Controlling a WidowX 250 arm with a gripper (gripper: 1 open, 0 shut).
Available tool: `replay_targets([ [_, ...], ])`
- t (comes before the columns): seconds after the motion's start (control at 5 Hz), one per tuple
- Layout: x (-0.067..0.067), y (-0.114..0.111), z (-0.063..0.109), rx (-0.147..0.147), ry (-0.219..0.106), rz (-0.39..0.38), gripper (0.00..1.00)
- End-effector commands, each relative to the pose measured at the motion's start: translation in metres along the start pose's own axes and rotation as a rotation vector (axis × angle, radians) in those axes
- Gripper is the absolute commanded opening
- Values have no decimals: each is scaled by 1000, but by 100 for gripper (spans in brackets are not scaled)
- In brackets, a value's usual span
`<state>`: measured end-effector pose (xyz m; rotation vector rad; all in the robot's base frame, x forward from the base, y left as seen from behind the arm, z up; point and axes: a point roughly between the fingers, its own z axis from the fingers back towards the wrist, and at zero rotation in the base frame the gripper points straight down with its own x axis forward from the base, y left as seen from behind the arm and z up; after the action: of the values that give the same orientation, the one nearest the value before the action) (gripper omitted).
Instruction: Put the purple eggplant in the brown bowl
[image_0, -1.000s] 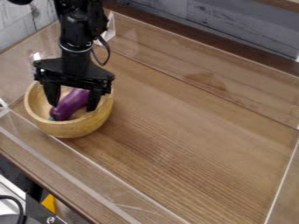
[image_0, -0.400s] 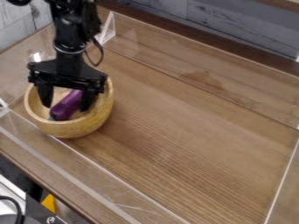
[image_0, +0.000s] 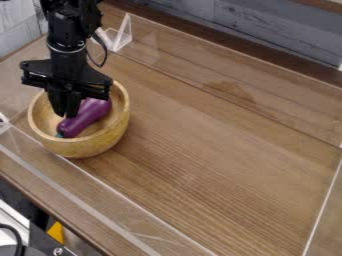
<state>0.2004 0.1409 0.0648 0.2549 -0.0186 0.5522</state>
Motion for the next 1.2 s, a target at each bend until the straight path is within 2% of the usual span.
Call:
replay_targets([
  [0.0,9,7,-2,2,-40,1,0],
  [0.4,15,30,-20,20,-33,106,0],
  [0.8,22,46,-40,30,-37,137,0],
  [1.0,20,44,-40,31,-44,106,100],
])
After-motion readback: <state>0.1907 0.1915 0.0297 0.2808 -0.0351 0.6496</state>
